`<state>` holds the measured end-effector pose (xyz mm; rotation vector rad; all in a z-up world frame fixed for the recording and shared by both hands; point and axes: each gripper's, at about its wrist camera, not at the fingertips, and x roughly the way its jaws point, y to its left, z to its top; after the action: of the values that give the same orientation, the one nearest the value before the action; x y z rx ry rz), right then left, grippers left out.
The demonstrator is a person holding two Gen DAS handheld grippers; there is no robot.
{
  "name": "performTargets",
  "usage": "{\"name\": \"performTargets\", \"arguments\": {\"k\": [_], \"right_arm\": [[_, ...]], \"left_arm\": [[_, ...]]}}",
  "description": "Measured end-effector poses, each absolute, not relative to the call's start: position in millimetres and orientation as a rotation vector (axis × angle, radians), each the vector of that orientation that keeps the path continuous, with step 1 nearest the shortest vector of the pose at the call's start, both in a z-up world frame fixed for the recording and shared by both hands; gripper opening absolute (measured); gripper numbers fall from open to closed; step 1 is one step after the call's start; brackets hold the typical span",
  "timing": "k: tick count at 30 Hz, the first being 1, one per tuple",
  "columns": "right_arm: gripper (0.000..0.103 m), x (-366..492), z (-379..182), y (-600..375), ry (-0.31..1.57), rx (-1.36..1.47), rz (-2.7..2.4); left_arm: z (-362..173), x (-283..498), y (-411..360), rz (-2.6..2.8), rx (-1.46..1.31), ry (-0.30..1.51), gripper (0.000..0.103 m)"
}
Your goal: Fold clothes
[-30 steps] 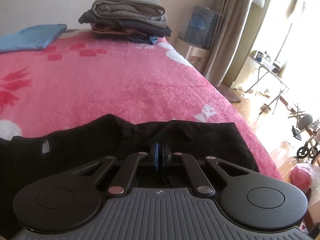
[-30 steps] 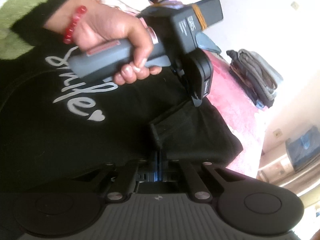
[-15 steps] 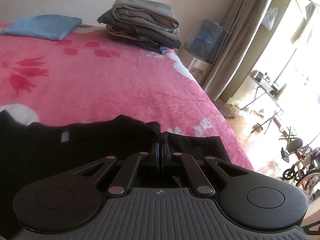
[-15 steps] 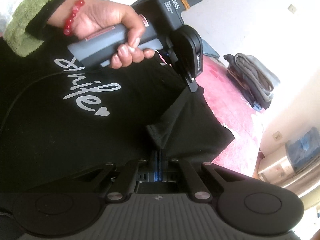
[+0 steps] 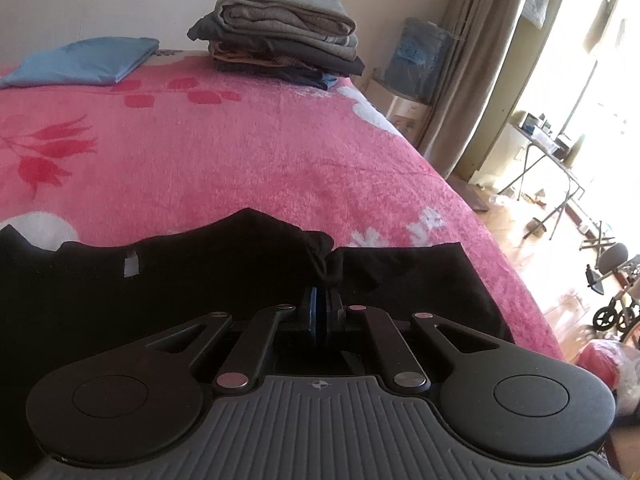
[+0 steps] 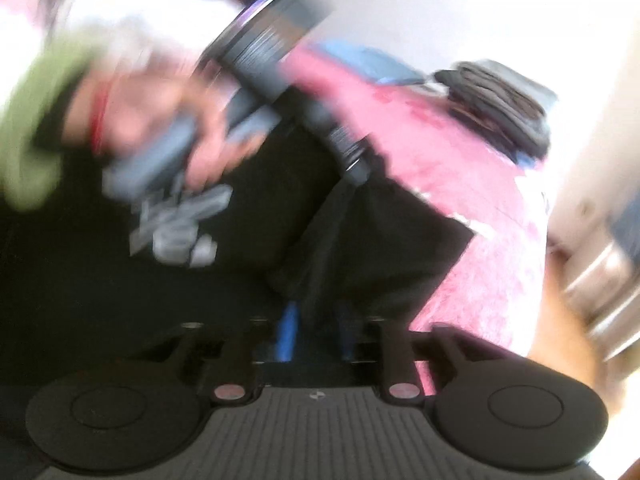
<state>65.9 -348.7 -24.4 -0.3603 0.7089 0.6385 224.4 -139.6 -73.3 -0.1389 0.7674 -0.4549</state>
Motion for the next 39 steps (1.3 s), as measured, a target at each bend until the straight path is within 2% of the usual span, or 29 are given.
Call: {"name": "performTargets", "arguments": {"k": [2, 4, 10, 13, 15, 18, 24, 35, 39], "right_arm": [[0.04, 88, -16, -373, 0.721, -0.183, 0.6], [0.04, 117, -20, -392, 0.763, -0.034, 0.539], [0.039, 192, -59, -420, 0.891, 0.291, 0.364], [0.031, 210, -74, -426, 0.917, 0.408, 0.362], [0.009, 213, -78, -423, 0.916, 0.412, 0.36], [0.001, 213, -76, -418, 0.895, 0.382, 0.359], [0.0, 199, -58, -433, 0.781, 0.346, 0.271], [0.001, 203, -69, -431, 0.793, 0.28, 0.227], [0.007, 206, -69, -436, 0.82, 0.324, 0.233]], "left_arm": [[-72, 223, -137, -0.458, -0.146, 0.761, 0.021], [-70, 221, -134, -0.465, -0.163, 0.744, 0.027], [-67, 225, -116, -0.449, -0.274, 0.719, 0.029], [-70, 232, -104, -0.404, -0.333, 0.725, 0.029], [-72, 237, -97, -0.376, -0.366, 0.728, 0.029], [-76, 242, -91, -0.335, -0.394, 0.729, 0.029], [-78, 250, -104, -0.31, -0.336, 0.716, 0.029], [-86, 255, -142, -0.259, -0.097, 0.651, 0.029], [-82, 256, -138, -0.255, -0.12, 0.656, 0.029]]}}
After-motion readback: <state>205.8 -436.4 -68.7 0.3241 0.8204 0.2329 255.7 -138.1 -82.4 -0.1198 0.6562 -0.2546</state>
